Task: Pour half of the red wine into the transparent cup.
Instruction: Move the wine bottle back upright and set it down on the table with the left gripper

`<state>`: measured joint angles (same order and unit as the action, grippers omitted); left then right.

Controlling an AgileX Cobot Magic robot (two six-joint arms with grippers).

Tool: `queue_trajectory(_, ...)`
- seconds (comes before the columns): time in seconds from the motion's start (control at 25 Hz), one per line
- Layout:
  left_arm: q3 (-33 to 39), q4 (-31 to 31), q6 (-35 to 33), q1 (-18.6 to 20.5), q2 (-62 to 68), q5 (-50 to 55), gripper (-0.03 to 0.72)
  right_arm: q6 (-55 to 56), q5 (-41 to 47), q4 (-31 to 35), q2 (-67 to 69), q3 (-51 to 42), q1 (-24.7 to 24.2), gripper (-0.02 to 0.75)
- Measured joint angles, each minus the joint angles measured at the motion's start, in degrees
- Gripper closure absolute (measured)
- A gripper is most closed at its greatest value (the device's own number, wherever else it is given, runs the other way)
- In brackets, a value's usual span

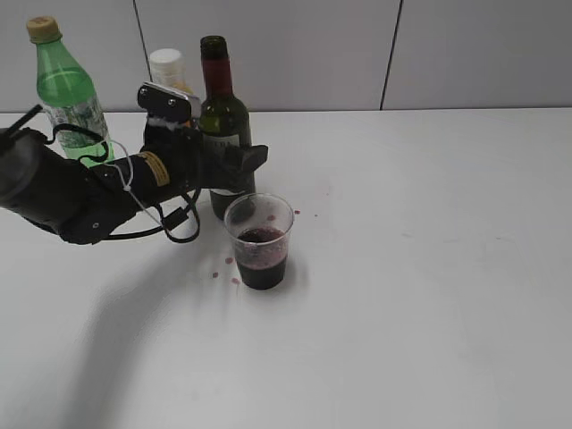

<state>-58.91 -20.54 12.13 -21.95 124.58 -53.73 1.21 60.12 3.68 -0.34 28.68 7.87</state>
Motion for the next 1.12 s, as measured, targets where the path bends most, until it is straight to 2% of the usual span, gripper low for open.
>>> queue_trajectory(0.44, 0.00, 0.37, -3.88, 0.00, 0.61, -1.39, 0.154, 0.06, 0.00, 0.00, 0.00, 0.00, 0.00, 0.167)
queue_trajectory(0.48, 0.00, 0.32, -3.97, 0.00, 0.61, -1.39, 0.148, 0.06, 0.00, 0.00, 0.00, 0.00, 0.00, 0.167)
queue_trajectory(0.6, -0.29, 0.51, -3.97, 0.00, 0.21, -2.77, 0.050, 0.06, 0.00, 0.00, 0.00, 0.00, 0.00, 0.167)
queue_trajectory(0.68, -0.43, 0.51, -3.97, 0.00, -0.22, -2.77, 0.015, 0.06, 0.00, 0.00, 0.00, 0.00, 0.00, 0.167)
queue_trajectory(0.96, -0.43, 0.57, -3.97, 0.00, -3.65, -2.23, -0.003, 0.06, 0.00, 0.00, 0.00, 0.00, 0.00, 0.167)
queue_trajectory(1.12, -0.38, 0.57, -3.95, 0.00, -8.55, 1.73, -0.001, 0.06, 0.00, 0.00, 0.00, 0.00, 0.00, 0.167)
